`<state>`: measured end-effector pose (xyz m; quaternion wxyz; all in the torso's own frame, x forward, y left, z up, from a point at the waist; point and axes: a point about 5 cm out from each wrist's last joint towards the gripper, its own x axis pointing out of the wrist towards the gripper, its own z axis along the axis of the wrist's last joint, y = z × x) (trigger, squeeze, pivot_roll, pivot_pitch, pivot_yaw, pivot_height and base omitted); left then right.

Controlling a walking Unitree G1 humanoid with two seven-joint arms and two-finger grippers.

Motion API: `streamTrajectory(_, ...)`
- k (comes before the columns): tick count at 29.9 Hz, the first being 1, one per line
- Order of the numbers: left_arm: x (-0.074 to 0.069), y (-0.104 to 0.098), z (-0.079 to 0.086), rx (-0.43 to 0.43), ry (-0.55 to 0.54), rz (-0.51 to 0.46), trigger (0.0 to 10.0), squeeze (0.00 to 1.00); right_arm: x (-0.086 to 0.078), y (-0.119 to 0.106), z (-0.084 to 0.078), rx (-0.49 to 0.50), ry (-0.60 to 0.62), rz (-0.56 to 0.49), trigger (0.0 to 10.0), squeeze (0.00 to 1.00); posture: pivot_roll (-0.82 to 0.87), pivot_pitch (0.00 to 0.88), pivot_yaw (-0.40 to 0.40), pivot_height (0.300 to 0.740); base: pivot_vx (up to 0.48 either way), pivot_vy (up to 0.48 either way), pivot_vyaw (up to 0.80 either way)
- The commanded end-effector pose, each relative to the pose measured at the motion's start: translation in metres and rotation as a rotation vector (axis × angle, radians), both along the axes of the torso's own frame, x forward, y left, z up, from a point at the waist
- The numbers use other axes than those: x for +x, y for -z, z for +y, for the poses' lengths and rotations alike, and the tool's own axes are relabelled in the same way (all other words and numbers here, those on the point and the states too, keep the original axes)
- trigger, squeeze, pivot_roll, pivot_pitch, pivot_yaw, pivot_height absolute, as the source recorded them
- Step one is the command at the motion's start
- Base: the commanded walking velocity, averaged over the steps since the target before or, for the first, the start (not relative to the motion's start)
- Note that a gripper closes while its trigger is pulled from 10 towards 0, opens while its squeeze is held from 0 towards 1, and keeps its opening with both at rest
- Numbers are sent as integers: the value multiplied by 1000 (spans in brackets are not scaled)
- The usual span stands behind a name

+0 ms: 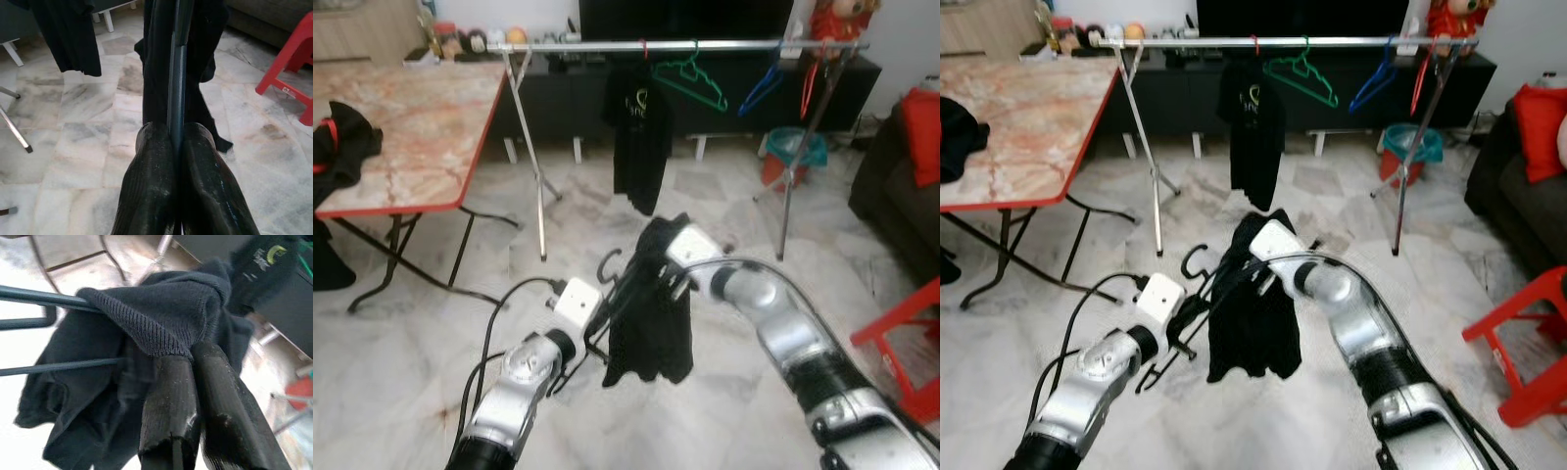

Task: Hang hanger

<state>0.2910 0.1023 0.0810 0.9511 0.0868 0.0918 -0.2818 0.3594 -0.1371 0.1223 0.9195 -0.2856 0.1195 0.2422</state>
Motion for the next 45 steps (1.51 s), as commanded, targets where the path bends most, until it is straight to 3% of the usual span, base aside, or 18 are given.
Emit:
streamTrajectory(1, 7, -15, 3, -9, -27, -68, 10000, 0, 5, -3, -3, 48, 67, -8, 10000, 0, -22, 0, -11, 740, 0, 0, 0)
streamTrajectory(7, 7, -15, 4, -14, -36, -68, 10000, 0, 6, -9, 10, 148, 30, -3, 10000, 0, -25, 0, -9, 740, 0, 0, 0)
streamTrajectory(9, 8, -15, 6, -13, -54, -73, 10000, 0, -3, -13, 30, 267, -110, 55, 10000, 0, -24, 0, -8, 740, 0, 0, 0)
streamTrajectory(11, 10, -17, 9, -17, -77, -85, 10000, 0, -9, -15, 39, 279, -174, 72, 10000, 0, -25, 0, -7, 740, 0, 0, 0)
streamTrajectory(14, 15, -21, 16, -16, -134, -112, 10000, 0, -23, -16, 54, 240, -310, 109, 10000, 0, -25, 0, -4, 740, 0, 0, 0)
streamTrajectory(16, 16, -21, 17, -13, -142, -114, 10000, 0, -26, -16, 57, 231, -334, 113, 10000, 0, -25, 0, -4, 740, 0, 0, 0)
streamTrajectory(18, 18, -22, 20, 9, -155, -117, 10000, 0, -41, -13, 69, 185, -448, 166, 10000, 0, -25, 0, -2, 740, 0, 0, 0)
streamTrajectory(27, 21, -24, 27, 6, -222, -144, 10000, 0, -69, -10, 83, 113, -624, 216, 10000, 0, -24, 0, -3, 740, 0, 0, 0)
streamTrajectory(28, 21, -25, 27, 6, -223, -146, 10000, 0, -69, -9, 83, 107, -622, 210, 10000, 0, -26, 0, -3, 740, 0, 0, 0)
streamTrajectory(30, 22, -26, 26, -3, -223, -152, 10000, 0, -53, -6, 76, 81, -474, 162, 10000, 0, -25, 0, -5, 740, 0, 0, 0)
streamTrajectory(32, 22, -26, 25, -4, -221, -154, 10000, 0, -46, -5, 71, 66, -410, 142, 10000, 0, -25, 0, -5, 740, 0, 0, 0)
streamTrajectory(36, 21, -27, 23, -20, -213, -163, 10000, 0, -24, -9, 52, 149, -158, 116, 10000, 0, -25, 0, -8, 740, 0, 0, 0)
streamTrajectory(45, 19, -28, 20, -30, -174, -170, 10000, 0, -24, -1, 54, 256, -136, 134, 10000, 0, -22, 0, -9, 740, 0, 0, 0)
